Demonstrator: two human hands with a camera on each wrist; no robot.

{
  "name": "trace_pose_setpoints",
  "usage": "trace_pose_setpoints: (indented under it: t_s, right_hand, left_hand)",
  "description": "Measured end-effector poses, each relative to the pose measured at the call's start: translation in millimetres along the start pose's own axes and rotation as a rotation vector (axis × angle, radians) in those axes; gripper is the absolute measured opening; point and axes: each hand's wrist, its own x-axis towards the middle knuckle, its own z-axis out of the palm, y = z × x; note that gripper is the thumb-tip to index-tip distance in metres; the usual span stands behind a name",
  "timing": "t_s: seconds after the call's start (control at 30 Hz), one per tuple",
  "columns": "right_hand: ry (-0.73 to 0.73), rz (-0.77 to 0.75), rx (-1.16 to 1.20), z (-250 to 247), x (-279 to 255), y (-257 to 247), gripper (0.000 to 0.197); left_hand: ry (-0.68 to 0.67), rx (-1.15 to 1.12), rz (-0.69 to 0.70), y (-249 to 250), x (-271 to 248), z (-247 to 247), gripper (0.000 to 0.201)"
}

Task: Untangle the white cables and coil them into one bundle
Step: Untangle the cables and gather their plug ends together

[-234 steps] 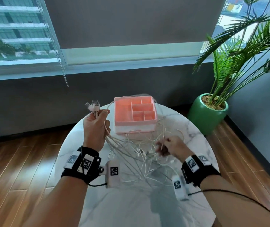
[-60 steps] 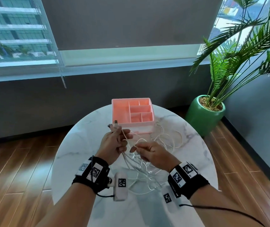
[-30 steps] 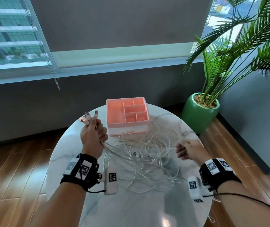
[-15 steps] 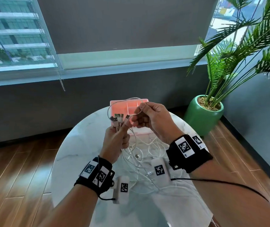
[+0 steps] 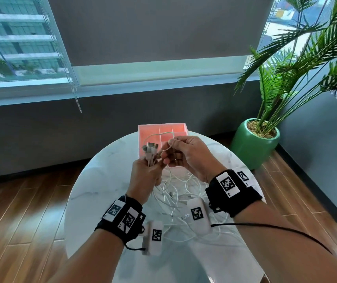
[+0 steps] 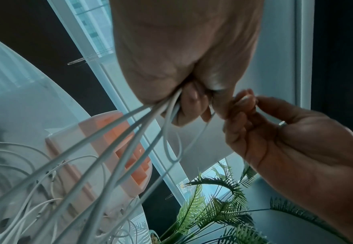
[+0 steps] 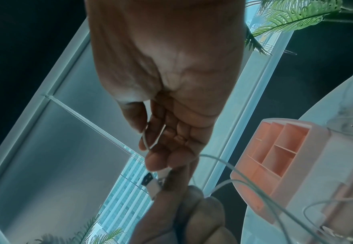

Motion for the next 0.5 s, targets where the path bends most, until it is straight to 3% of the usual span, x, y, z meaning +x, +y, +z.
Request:
trace_pose_setpoints:
  t_s: [0.1, 0.2, 0.3, 0.43, 0.5]
  right_hand:
    - [-0.016, -0.019, 0.024, -0.3, 0.8, -0.9, 0.021]
    - [0.096, -0.075, -0.043, -8.4, 4.6, 10.7, 0.028]
    - [0.183, -0.052, -0.282, -17.6, 2.8, 43.3, 0.016]
    - [-0.065, 0.179, -0.532, -20.8, -7.0, 94.6, 0.012]
    - [-0.148, 0.178, -0.592, -20.0, -7.7, 105.4, 0.011]
  left_hand:
    - [-0.017, 0.050, -0.037, 0.1, -3.3, 5.5, 0.044]
    - [0.020, 0.028, -0.046, 2.0, -0.4, 4.0, 0.037]
    - [0.062, -0.045, -0.071, 4.9, 5.9, -2.2, 0.029]
    - [0.067, -0.122, -0.085, 9.1, 10.8, -5.8, 0.022]
    - [0.069, -0.134, -0.091, 10.1, 11.4, -6.3, 0.022]
